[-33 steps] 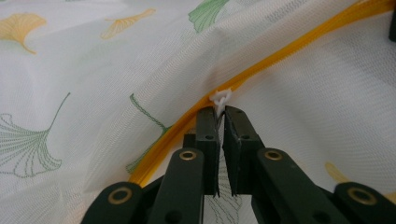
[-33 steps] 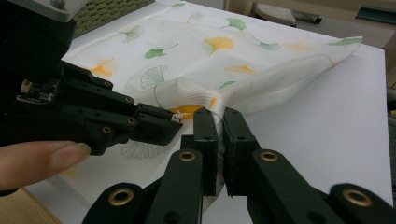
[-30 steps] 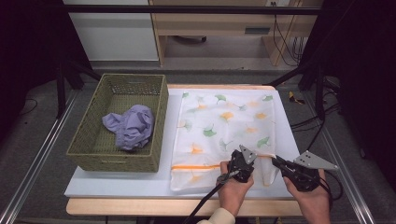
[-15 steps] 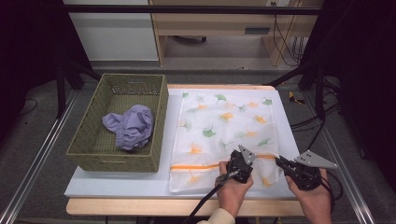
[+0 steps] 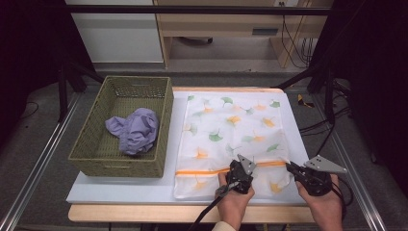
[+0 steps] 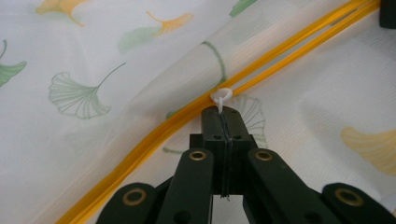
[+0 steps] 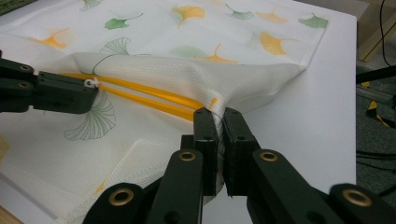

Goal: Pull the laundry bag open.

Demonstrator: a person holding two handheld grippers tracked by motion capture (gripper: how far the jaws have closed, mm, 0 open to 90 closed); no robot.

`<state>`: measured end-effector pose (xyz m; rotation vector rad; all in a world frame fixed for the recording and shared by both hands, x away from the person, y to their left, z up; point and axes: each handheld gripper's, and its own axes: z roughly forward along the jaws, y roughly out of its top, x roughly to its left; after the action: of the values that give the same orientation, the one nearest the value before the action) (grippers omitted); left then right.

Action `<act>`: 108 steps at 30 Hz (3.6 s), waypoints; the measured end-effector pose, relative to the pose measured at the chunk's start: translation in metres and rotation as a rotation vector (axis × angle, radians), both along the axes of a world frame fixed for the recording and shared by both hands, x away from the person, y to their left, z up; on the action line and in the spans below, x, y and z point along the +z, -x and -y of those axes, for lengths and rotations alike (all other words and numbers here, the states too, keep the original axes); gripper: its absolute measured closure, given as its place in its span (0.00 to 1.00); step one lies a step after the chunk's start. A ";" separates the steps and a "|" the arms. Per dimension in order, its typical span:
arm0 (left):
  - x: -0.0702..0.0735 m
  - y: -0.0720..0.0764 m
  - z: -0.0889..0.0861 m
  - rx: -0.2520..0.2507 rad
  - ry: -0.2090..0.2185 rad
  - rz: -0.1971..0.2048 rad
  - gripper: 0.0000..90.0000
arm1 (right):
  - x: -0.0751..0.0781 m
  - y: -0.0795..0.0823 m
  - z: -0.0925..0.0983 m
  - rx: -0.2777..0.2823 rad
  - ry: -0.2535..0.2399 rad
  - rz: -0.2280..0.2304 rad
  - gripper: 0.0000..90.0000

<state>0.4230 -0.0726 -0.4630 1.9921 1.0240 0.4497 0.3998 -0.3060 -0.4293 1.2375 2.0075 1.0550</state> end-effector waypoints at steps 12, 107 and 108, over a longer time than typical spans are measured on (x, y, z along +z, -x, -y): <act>0.005 0.000 -0.015 -0.002 0.018 0.004 1.00 | -0.007 -0.006 0.003 -0.013 0.001 -0.027 0.95; -0.006 0.016 -0.138 0.233 0.077 -0.021 1.00 | -0.016 -0.003 0.006 -0.071 -0.001 -0.042 0.95; -0.008 0.016 -0.140 0.233 0.075 -0.023 1.00 | -0.016 -0.003 0.006 -0.070 -0.001 -0.042 0.95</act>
<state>0.4070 0.0672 -0.4708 1.8237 1.2754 0.5063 0.4030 -0.3116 -0.4457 1.3312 1.9800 1.0039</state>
